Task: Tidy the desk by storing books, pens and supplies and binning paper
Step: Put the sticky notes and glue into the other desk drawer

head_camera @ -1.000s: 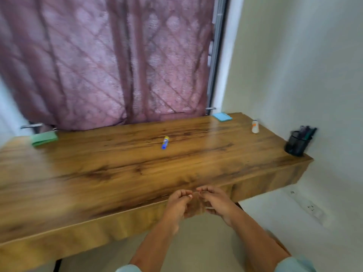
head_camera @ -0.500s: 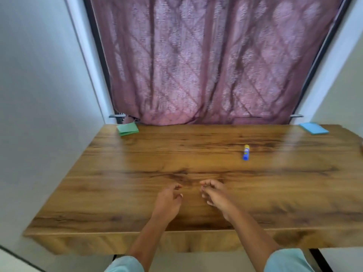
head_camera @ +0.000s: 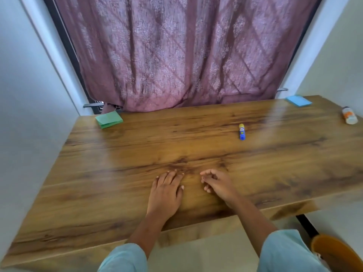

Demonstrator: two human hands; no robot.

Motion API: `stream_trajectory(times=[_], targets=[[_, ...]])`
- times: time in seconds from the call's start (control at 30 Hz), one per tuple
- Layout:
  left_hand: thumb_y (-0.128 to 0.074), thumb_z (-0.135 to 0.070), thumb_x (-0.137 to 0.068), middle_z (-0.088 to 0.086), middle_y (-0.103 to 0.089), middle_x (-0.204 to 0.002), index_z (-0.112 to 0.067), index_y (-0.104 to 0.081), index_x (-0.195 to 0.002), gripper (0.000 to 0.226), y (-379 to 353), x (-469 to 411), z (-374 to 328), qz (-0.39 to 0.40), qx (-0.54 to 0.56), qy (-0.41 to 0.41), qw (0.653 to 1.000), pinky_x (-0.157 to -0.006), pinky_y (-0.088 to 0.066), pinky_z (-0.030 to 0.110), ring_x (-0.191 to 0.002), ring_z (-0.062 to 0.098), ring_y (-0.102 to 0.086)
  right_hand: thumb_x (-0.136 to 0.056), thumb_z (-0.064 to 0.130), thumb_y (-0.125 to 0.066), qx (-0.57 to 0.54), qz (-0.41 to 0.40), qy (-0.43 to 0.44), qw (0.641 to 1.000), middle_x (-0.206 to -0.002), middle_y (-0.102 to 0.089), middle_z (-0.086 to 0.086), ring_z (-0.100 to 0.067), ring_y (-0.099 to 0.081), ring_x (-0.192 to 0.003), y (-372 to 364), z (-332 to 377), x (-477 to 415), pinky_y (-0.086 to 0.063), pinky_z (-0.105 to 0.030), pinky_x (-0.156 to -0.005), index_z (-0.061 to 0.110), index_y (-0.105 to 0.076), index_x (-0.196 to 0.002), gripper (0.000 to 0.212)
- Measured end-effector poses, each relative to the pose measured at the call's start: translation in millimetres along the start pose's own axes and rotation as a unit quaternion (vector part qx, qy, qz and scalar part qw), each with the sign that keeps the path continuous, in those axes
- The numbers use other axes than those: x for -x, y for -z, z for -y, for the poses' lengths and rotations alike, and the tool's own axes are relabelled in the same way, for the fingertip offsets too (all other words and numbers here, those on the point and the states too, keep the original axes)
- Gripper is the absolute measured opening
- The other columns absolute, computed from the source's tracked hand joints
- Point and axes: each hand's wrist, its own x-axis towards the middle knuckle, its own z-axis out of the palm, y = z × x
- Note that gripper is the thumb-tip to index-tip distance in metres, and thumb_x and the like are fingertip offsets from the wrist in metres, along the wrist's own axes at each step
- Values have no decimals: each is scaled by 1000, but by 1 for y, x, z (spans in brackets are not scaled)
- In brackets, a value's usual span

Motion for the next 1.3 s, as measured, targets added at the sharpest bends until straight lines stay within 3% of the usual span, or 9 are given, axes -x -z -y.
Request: stream_trajectory(times=[0.1, 0.23, 0.37, 0.5, 0.57, 0.7, 0.87, 1.0, 1.3], targets=[[-5, -53, -83, -7, -35, -149, -31, -36, -142, 70, -1, 0, -1, 7, -14, -8, 1000, -114, -18, 40, -139, 17, -28, -98, 16, -51, -69, 123, -101, 985, -83, -68, -6, -4, -62, -55, 14, 4, 12, -51, -15, -52, 10, -65, -98, 15], [-17, -62, -86, -4, -36, -149, -29, -38, -141, 68, 0, 2, -4, 23, -13, -119, 993, -114, -18, 42, -140, 19, -28, -100, 22, -42, -78, 424, -230, 872, -108, -70, -1, -10, -69, -89, 24, -5, 35, -56, -25, -78, 14, -61, -117, 26], [-24, -76, -81, -8, -25, -154, -35, -27, -146, 77, 3, 4, -6, 83, -16, -228, 970, -117, -10, 41, -144, 16, -18, -94, 26, -47, 29, 508, -221, 832, -129, -58, 4, -10, -50, -124, 5, -20, 45, -37, -29, -99, 16, -59, -124, 33], [-25, -87, -71, -8, -12, -158, -37, -14, -149, 93, 4, 6, -5, 115, -24, -243, 963, -118, -3, 47, -146, 15, -4, -97, 33, -51, 270, 425, -258, 825, -151, -37, -2, -19, -31, -140, -18, -50, 43, -26, -34, -113, 16, -47, -139, 46], [-26, -89, -69, -7, -6, -159, -37, -8, -150, 97, 3, 9, -6, 122, -29, -243, 962, -118, 0, 49, -147, 15, 1, -92, 40, -57, 279, 316, -279, 863, -150, -38, -1, -21, -35, -138, -24, -83, 43, -34, -36, -110, 19, -45, -141, 55], [-39, -79, -74, -4, 5, -160, -37, 5, -149, 97, -2, 18, -10, 128, -68, -240, 960, -117, 3, 53, -146, 18, 9, -91, 26, -59, -98, 34, -417, 903, -142, -44, -3, -21, -46, -123, -26, -143, 49, -43, -39, -88, 18, -46, -130, 42], [-51, -70, -73, -7, 2, -159, -40, 0, -148, 96, 2, 20, -14, 127, -49, -226, 965, -116, 4, 49, -146, 15, 7, -96, 4, -32, -444, -191, -344, 805, -107, -55, -11, -26, -53, -110, -38, -168, 43, -42, -45, -84, 10, -54, -107, 25], [-54, -70, -71, -8, -2, -159, -41, -4, -148, 96, 3, 19, -14, 121, -42, -221, 967, -115, 4, 47, -146, 13, 5, -98, 33, -29, -570, -212, -306, 733, -132, -51, -4, -22, -48, -119, -46, -165, 42, -36, -48, -94, 22, -50, -122, 34], [-43, -86, -65, -10, -1, -159, -42, -4, -149, 102, 2, 19, -13, 125, -37, -220, 967, -116, 3, 47, -146, 13, 5, -88, 73, -19, -575, -179, -310, 736, -147, -41, -2, -22, -45, -125, -41, -163, 54, -39, -44, -93, 24, -30, -147, 78]])
